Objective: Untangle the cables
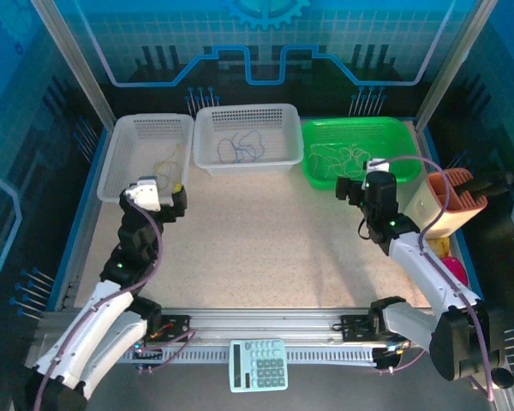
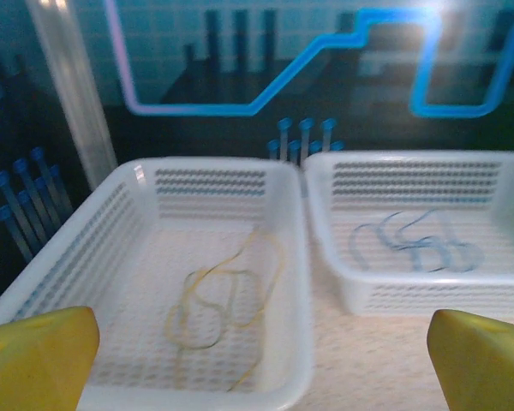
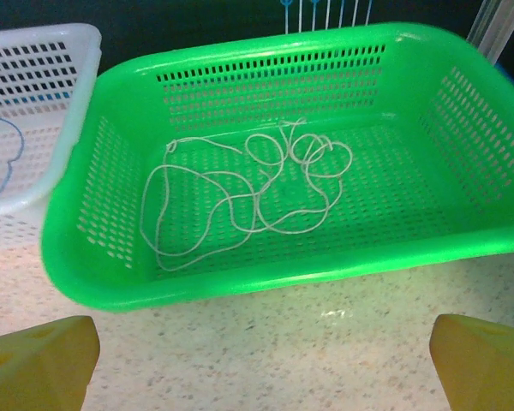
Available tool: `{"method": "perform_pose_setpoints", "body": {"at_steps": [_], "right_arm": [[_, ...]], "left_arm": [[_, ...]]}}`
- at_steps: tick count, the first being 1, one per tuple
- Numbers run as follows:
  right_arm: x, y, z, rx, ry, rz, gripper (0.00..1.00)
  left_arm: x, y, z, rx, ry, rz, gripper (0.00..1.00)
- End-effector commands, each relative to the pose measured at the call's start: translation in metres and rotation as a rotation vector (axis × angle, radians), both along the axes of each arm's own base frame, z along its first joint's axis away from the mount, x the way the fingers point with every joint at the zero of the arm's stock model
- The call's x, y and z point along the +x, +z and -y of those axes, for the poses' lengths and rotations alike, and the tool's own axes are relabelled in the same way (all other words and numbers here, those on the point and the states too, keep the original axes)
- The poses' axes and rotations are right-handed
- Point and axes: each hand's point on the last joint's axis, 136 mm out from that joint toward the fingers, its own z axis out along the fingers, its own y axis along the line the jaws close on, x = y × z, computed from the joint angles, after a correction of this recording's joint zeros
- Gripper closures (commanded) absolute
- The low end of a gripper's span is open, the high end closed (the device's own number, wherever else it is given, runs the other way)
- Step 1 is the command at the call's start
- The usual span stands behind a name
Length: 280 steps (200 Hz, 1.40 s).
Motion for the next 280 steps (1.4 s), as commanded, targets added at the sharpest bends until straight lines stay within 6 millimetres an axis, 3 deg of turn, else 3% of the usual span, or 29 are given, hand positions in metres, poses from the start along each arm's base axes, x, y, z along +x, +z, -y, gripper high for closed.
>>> {"method": "perform_pose_setpoints", "body": {"at_steps": [1, 34, 52, 107, 128, 149, 160, 181, 193, 211, 280], "right_arm": [[0.002, 0.006, 0.009, -0.119, -0.011, 0.079, 0.00], [0.001, -0.033, 0.026, -0.219, -0.078, 0.036, 0.00], [0.006, -0.046, 0.018, -0.209, -0.042, 0.060, 0.00], [0.018, -0.060, -0.007, -0.226, 0.099, 0.196, 0.00], [0.019, -0.065, -0.005, -0.232, 0.114, 0.237, 0.00], [0.023, -0.081, 0.000, -0.211, 0.106, 0.280, 0.00], [0.027, -0.076, -0.002, -0.226, 0.110, 0.306, 0.00], [0.036, -0.089, -0.011, -0.177, 0.206, 0.198, 0.00], [0.042, -0.093, -0.007, -0.143, 0.210, 0.159, 0.00], [0.046, -0.094, 0.006, -0.100, 0.166, 0.134, 0.00], [0.047, -0.094, 0.004, -0.120, 0.162, 0.135, 0.00]], "left_arm": [[0.002, -0.001, -0.023, 0.002, 0.071, 0.103, 0.01], [0.019, -0.059, -0.033, -0.063, 0.119, 0.021, 0.01], [0.033, -0.084, -0.030, -0.056, 0.111, -0.012, 0.01], [0.073, -0.123, -0.003, -0.008, -0.045, -0.050, 0.01], [0.081, -0.140, -0.002, -0.035, -0.083, -0.070, 0.01], [0.084, -0.143, -0.001, -0.056, -0.113, -0.091, 0.01], [0.085, -0.143, 0.000, -0.065, -0.136, -0.089, 0.01], [0.095, -0.147, 0.006, -0.062, -0.173, -0.141, 0.01], [0.099, -0.151, 0.011, -0.073, -0.211, -0.191, 0.00], [0.101, -0.152, 0.009, -0.096, -0.225, -0.198, 0.01], [0.103, -0.153, -0.001, -0.114, -0.175, -0.208, 0.01]]}}
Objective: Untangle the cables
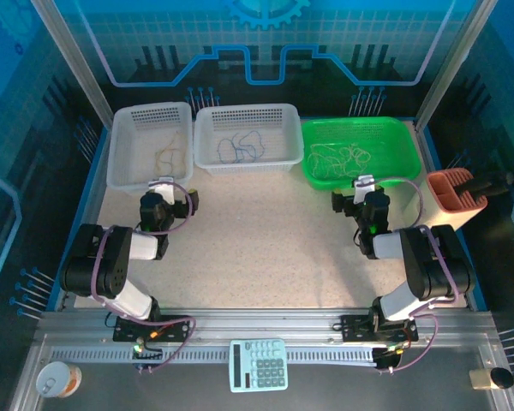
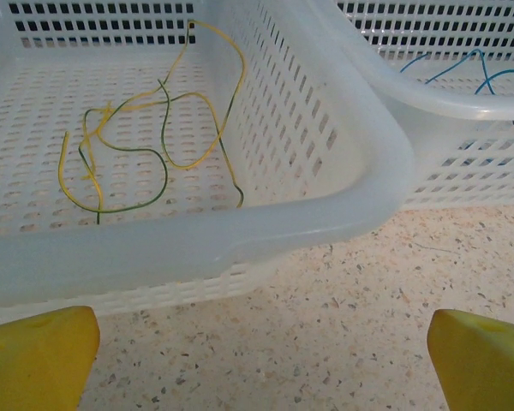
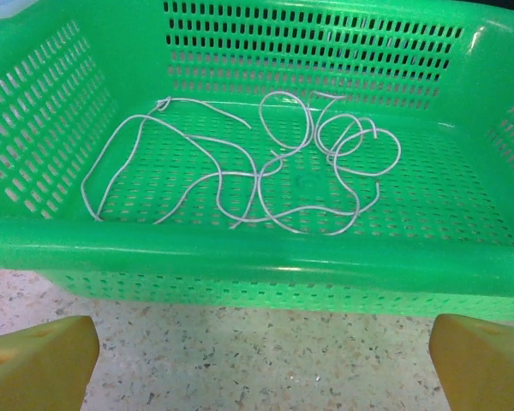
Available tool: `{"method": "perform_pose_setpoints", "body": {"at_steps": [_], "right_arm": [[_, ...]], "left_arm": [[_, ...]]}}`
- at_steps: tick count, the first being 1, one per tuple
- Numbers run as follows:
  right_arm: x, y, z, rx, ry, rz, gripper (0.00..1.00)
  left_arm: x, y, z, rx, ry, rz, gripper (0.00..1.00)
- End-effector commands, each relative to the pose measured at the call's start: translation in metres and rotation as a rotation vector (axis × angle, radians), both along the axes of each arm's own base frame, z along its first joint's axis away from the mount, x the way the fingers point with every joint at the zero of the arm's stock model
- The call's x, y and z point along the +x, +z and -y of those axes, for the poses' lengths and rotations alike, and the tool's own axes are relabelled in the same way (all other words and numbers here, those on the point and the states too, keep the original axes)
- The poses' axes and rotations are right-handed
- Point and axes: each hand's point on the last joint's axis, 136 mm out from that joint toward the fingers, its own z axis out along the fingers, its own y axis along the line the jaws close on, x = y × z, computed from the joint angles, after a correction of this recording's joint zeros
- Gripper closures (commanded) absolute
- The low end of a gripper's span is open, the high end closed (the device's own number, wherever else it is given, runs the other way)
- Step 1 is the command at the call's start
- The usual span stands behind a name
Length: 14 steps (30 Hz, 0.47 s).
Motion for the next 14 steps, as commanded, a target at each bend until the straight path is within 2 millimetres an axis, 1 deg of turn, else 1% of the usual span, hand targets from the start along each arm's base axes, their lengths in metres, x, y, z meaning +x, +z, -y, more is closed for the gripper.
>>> {"method": "perform_pose_setpoints", "body": {"at_steps": [1, 14], "right_arm": [[0.0023, 0.0073, -0.0028, 0.004, 0.004, 0.017, 0.00], [0.0024, 0.0072, -0.0032, 0.023, 0.023, 0.014, 0.00]], "left_arm": [[0.0040, 0.0090, -0.0009, -0.015, 0.005, 0.020, 0.01], [0.0039, 0.0103, -0.0006, -0.012, 0.004, 0.026, 0.01]]}}
